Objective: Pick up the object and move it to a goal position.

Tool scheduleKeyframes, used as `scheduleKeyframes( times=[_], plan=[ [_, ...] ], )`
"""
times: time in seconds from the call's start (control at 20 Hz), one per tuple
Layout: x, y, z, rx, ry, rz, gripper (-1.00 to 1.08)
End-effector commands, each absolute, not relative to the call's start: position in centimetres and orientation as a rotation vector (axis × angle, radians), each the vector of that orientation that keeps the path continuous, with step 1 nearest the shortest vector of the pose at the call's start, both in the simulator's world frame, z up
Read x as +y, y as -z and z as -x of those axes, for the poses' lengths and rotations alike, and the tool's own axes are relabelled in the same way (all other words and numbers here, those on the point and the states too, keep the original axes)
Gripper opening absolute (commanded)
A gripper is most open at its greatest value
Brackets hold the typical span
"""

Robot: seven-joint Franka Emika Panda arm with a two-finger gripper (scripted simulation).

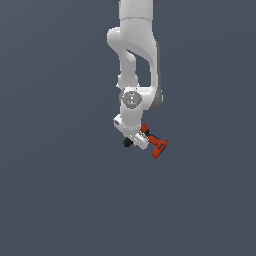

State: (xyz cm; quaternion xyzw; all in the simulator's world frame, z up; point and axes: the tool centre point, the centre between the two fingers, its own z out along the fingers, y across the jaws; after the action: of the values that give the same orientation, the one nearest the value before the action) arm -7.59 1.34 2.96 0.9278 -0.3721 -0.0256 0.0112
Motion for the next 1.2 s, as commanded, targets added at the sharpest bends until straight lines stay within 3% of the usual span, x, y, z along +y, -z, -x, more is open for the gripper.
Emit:
scheduleKeyframes(
  times=[0.0, 0.6, 1.15],
  plan=[
    [1.3, -2.8, 7.6, -1.161, 0.081, -2.893, -1.00],
    [0.4, -3.0, 7.5, -1.161, 0.079, -2.894, -1.00],
    [-8.1, -3.3, 7.0, -1.161, 0.080, -2.894, -1.00]
  ],
)
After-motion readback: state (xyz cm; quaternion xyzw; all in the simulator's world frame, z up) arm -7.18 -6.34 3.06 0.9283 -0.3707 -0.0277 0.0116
